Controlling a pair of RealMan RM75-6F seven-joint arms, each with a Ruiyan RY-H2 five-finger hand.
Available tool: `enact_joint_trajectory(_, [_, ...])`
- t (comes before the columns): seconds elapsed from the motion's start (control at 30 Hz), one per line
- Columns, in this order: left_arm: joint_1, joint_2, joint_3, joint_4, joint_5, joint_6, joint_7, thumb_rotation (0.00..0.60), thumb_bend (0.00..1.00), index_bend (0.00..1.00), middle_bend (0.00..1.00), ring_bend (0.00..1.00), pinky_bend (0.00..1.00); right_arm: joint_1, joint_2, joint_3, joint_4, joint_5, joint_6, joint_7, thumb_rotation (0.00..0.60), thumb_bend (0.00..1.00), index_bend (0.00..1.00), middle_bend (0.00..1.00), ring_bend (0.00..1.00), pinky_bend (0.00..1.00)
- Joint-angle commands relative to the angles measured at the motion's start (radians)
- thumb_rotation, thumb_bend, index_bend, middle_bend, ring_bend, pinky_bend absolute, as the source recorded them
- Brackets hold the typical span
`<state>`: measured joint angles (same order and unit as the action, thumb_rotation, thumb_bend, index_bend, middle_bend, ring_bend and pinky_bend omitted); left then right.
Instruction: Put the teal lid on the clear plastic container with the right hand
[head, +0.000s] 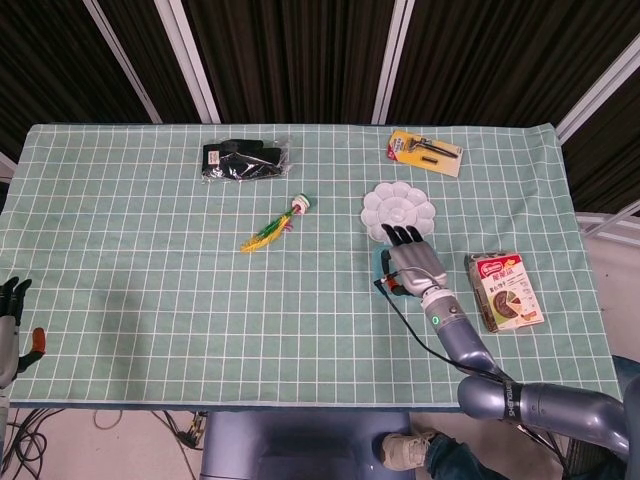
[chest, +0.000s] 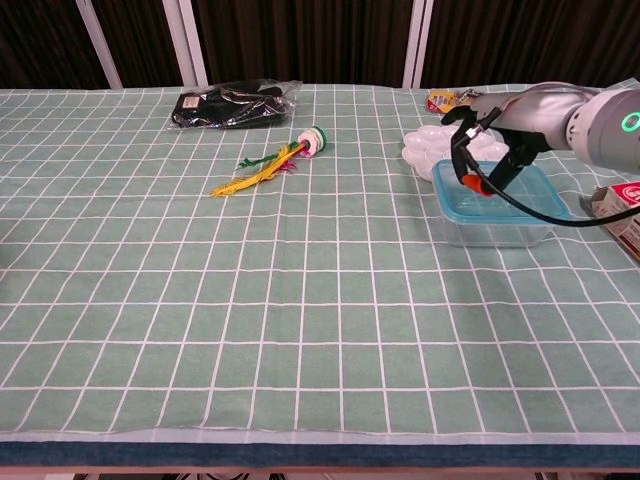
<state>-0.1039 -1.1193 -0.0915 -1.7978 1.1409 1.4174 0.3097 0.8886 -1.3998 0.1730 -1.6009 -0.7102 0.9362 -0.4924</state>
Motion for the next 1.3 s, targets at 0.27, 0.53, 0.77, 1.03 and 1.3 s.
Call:
enact_joint_trajectory(0.27, [-0.004, 0.002, -0.004, -0.006, -0.014, -0.008, 0.001, 0.600, 0.53, 0.06, 0.00, 0.00, 0.00, 0.055, -0.028, 0.029, 0.134, 0.105, -0.095, 0.007, 0.600, 0.52, 0.63, 0.02, 0.00, 0.00])
enact_joint_trajectory(0.53, [-0.010, 0.001, -0.010, -0.007, -0.034, -0.015, 0.010, 0.600, 0.52, 0.06, 0.00, 0.00, 0.00, 0.083, -0.077, 0.031, 0.238, 0.110, -0.146, 0.025, 0.600, 0.52, 0.63, 0.02, 0.00, 0.00])
enact_joint_trajectory(0.77, [-0.011, 0.003, -0.011, -0.010, -0.039, -0.017, 0.008, 0.600, 0.53, 0.06, 0.00, 0.00, 0.00, 0.094, -0.107, 0.030, 0.292, 0.118, -0.168, 0.039, 0.600, 0.52, 0.63, 0.02, 0.00, 0.00])
enact_joint_trajectory(1.03, [-0.014, 0.005, -0.012, -0.012, -0.047, -0.020, 0.009, 0.600, 0.53, 0.06, 0.00, 0.00, 0.00, 0.100, -0.121, 0.037, 0.317, 0.121, -0.184, 0.062, 0.600, 0.52, 0.63, 0.02, 0.00, 0.00])
enact_joint_trajectory(1.3, [-0.016, 0.006, -0.013, -0.014, -0.055, -0.023, 0.011, 0.600, 0.53, 0.06, 0.00, 0.00, 0.00, 0.105, -0.136, 0.040, 0.342, 0.113, -0.194, 0.080, 0.600, 0.52, 0.63, 0.02, 0.00, 0.00])
